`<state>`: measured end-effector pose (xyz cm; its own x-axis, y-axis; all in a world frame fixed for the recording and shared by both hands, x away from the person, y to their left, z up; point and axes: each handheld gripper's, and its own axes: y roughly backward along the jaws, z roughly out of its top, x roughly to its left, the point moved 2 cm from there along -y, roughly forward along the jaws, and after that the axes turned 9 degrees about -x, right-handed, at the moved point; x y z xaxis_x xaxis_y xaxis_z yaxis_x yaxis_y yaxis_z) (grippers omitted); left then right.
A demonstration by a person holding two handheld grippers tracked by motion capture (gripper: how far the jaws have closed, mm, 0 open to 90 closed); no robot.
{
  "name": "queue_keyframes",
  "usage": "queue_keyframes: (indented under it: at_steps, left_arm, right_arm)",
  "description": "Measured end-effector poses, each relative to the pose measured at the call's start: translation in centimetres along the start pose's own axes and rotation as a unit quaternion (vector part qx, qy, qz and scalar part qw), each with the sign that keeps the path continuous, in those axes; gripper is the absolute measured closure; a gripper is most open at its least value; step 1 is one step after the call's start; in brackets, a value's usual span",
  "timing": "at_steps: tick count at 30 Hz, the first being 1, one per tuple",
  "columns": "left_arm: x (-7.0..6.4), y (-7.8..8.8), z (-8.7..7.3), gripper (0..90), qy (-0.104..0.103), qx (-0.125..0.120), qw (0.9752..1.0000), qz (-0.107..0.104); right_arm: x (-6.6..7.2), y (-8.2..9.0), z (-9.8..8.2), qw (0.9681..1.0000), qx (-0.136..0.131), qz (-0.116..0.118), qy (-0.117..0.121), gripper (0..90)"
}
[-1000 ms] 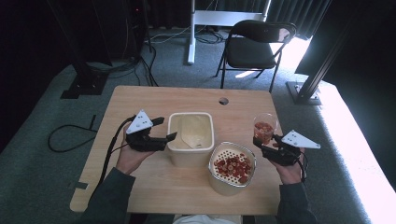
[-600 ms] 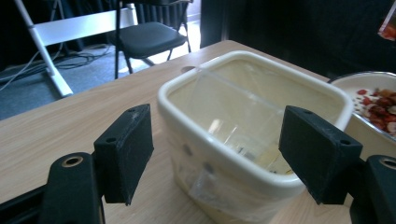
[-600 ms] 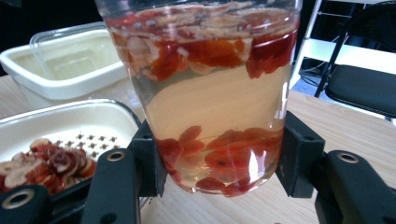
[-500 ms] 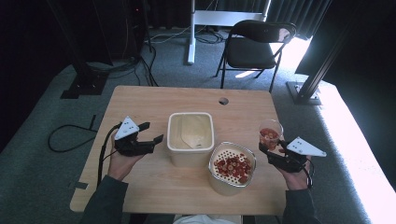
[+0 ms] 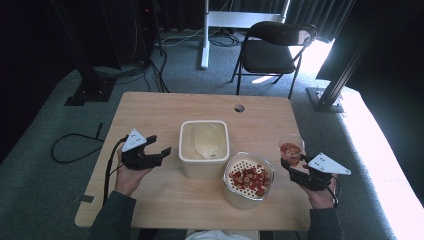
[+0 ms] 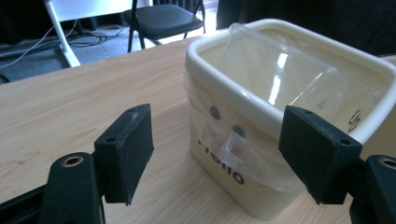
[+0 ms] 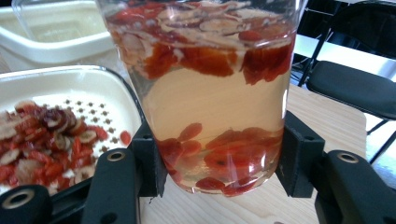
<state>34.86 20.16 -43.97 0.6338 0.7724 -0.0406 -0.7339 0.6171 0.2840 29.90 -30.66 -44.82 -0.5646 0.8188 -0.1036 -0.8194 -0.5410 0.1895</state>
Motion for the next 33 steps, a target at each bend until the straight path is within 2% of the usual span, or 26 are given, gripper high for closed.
queue_keyframes:
  at_steps: [12, 19, 24, 27, 31, 33]
  left_arm:
    - [0.4, -0.5, -1.2, 26.8, 0.016, 0.007, 0.9998, -0.001]
    - [0.4, -0.7, -1.7, 26.8, 0.021, 0.01, 0.9997, -0.001]
    - [0.4, -0.8, -2.0, 26.8, 0.025, 0.011, 0.9996, -0.001]
    - [0.4, -0.8, -2.1, 26.9, 0.025, 0.012, 0.9996, -0.001]
    - [0.4, -0.9, -2.1, 26.8, 0.027, 0.011, 0.9996, -0.001]
    - [0.4, -0.9, -2.2, 26.9, 0.027, 0.011, 0.9996, -0.001]
  right_arm:
    - [1.0, 0.4, -0.2, 0.9981, 0.024, -0.011, 0.056, 44.3]
    - [1.8, 0.4, 0.0, 0.9926, 0.047, -0.023, 0.109, 44.3]
    - [2.3, 0.3, 0.1, 0.9851, 0.068, -0.03, 0.155, 44.4]
    - [2.6, 0.3, 0.1, 0.9817, 0.075, -0.033, 0.172, 44.5]
    - [3.0, 0.3, 0.1, 0.9725, 0.09, -0.039, 0.211, 44.6]
    - [3.3, 0.3, 0.2, 0.9663, 0.096, -0.045, 0.234, 44.7]
